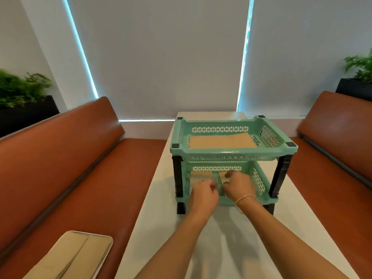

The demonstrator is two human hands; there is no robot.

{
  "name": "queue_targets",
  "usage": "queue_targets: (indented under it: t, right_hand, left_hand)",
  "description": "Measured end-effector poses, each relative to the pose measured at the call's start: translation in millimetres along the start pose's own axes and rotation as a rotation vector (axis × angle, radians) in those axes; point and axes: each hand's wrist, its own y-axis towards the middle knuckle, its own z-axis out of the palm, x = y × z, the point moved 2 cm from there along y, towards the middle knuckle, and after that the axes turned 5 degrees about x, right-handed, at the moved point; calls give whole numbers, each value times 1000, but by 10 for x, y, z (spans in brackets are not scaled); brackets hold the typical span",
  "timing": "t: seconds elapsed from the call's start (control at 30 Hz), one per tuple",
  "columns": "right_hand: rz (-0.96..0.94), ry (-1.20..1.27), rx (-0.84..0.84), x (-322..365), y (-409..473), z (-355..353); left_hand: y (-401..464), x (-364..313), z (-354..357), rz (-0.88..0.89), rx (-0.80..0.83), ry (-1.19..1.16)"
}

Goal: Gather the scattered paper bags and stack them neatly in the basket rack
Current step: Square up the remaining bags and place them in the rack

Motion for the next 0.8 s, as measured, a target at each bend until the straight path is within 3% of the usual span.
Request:
queue_targets:
  t: [0.23,0.43,0.63,0.8]
  right_hand:
    - [-299,-1,103,942,-603,290]
    - [-531,-49,225,1766,-921,814]
    - [-689,-123,460,2367,-1077,1610]
    - [-758,-170,697,2759,-1222,2437]
  left_hand:
    - [-616,499,-897,14,-213,-134]
    - [-998,1310,-1700,-150,-438,-167]
    - [-1366,2498,-2040,-517,-574,-174]
    - [-1903,3656,-1978,-958,-452,-146]
